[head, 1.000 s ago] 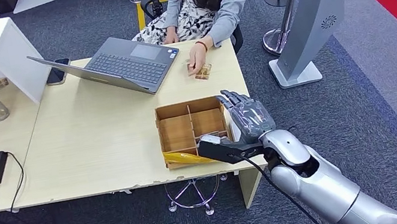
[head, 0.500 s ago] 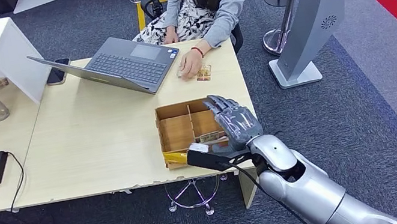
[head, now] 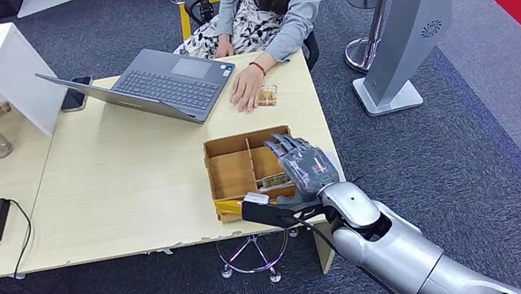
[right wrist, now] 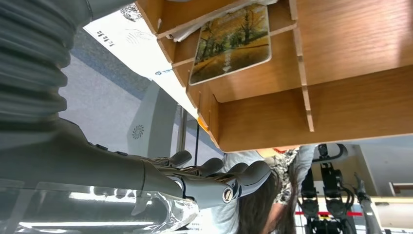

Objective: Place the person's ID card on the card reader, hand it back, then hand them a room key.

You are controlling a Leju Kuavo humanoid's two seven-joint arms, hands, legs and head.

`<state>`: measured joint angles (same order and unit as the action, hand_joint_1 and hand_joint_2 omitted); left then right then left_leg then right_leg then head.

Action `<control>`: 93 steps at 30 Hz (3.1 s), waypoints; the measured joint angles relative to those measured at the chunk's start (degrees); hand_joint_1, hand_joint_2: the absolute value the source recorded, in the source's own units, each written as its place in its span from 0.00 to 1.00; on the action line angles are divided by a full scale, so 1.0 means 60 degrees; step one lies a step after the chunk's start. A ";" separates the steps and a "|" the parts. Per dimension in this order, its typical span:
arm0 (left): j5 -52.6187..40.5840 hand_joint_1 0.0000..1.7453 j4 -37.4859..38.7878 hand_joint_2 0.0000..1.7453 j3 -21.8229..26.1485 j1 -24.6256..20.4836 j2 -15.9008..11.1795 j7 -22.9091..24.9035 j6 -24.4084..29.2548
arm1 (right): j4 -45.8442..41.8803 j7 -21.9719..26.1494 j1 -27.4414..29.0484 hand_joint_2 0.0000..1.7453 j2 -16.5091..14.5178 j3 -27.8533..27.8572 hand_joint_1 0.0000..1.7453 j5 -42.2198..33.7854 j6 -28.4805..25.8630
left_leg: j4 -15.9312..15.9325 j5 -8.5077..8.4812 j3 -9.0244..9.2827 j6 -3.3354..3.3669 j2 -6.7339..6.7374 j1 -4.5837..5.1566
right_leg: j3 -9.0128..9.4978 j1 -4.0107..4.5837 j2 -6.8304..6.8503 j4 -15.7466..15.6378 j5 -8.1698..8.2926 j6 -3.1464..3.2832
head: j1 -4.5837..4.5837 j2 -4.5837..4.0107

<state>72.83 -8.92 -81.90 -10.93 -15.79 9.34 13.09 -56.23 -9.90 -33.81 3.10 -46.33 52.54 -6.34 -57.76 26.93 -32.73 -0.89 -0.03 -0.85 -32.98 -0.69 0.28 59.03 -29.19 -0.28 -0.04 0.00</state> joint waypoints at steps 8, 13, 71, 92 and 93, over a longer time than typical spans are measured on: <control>-0.0010 0.00 0.0000 0.00 0.0000 0.0000 -0.0002 -0.0024 -0.0004 | 0.0207 -0.0046 0.0002 1.00 0.0000 0.0013 0.00 0.0044 0.0045 | 0.0000 0.0000 0.0000 0.0000 0.0000 0.0000 | 0.0000 0.0000 0.0000 0.0001 0.0000 0.0000 | 0.0000 0.0000; -0.0006 0.00 0.0000 0.00 0.0000 0.0000 -0.0002 -0.0024 -0.0001 | 0.0300 -0.0032 0.0002 1.00 -0.0003 0.0013 0.00 0.0134 0.0112 | 0.0000 0.0000 0.0000 0.0000 0.0000 0.0000 | 0.0001 0.0000 0.0000 0.0001 0.0000 0.0000 | 0.0000 0.0000; -0.0066 0.00 0.0000 0.00 -0.0007 -0.0001 -0.0020 -0.0116 -0.0044 | 0.1630 0.0469 -0.0203 1.00 -0.0586 0.0006 0.27 0.0235 -0.0116 | 0.0000 0.0000 0.0000 0.0000 0.0001 0.0000 | 0.0000 0.0001 -0.0001 0.0001 0.0000 0.0000 | 0.0000 0.0000; -0.0040 0.00 0.0000 0.00 -0.0050 -0.0001 -0.0020 -0.0115 -0.0101 | 0.1740 0.0777 -0.0201 1.00 -0.0662 0.0002 1.00 0.0127 -0.0367 | 0.0000 0.0000 0.0000 0.0000 0.0001 0.0000 | 0.0000 0.0001 -0.0001 0.0001 0.0000 0.0000 | 0.0000 0.0000; -0.0037 0.00 0.0000 0.00 -0.0051 -0.0001 -0.0020 -0.0115 -0.0097 | 0.1740 0.0784 -0.0201 1.00 -0.0664 0.0002 1.00 0.0127 -0.0377 | 0.0000 0.0000 0.0000 0.0000 0.0001 0.0000 | 0.0000 0.0001 -0.0001 0.0001 0.0000 0.0000 | 0.0000 0.0000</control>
<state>72.60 -8.92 -82.20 -10.94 -15.91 8.66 12.51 -45.79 -5.20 -35.02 -0.88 -46.31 53.31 -8.60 -57.76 26.93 -32.73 -0.89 -0.03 -0.86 -32.98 -0.69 0.27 59.04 -29.19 -0.28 -0.04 0.00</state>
